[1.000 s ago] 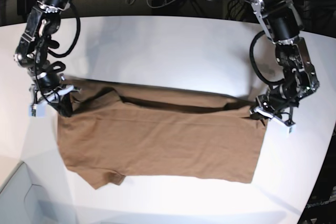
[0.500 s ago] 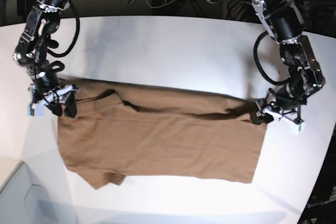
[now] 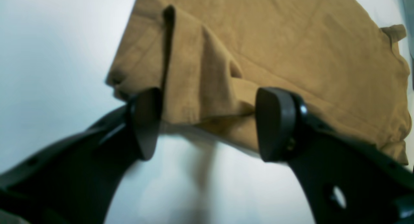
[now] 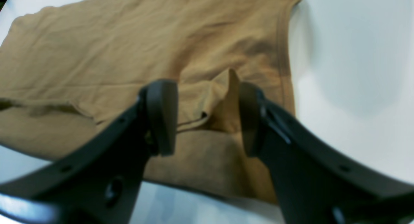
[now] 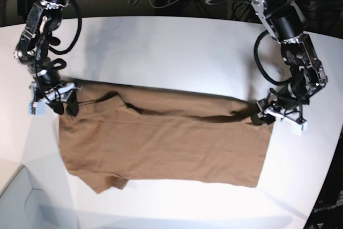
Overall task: Layout the t-shirt on the table in an organized manner, then fold the t-shirt properly
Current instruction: 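Lift the shirt's collar-side edge with both grippers and fold it over, then release the left gripper and regrasp the folded edge nearby, then pull the folded edge with both grippers to straighten the shirt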
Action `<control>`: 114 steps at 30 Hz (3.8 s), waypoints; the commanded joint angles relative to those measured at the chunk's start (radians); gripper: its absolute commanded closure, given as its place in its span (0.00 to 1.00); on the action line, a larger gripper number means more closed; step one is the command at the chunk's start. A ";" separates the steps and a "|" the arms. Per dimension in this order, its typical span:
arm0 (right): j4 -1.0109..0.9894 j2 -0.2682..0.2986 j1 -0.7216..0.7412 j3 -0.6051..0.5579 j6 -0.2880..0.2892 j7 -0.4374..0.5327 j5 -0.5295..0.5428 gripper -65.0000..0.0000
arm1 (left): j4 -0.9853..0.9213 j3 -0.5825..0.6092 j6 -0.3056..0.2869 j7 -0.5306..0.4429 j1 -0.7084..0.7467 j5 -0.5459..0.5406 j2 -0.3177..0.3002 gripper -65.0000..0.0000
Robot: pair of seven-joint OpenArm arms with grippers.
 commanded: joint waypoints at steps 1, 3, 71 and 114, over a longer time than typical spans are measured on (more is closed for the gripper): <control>0.021 0.013 0.014 0.003 0.001 0.024 0.019 0.52 | 0.014 0.000 -0.005 -0.014 -0.020 -0.020 0.000 0.32; 0.021 0.013 0.014 0.001 0.001 0.024 0.019 0.52 | 0.014 0.000 -0.005 -0.014 -0.020 -0.020 0.013 0.32; 0.051 0.016 -0.102 0.078 0.001 0.026 0.018 0.40 | -0.234 0.000 0.003 -0.198 -0.086 -0.010 -0.069 0.78; 0.208 -0.041 -0.437 0.158 0.007 0.029 0.026 1.00 | 0.344 -0.009 -0.007 -0.097 0.419 -0.021 -0.058 1.00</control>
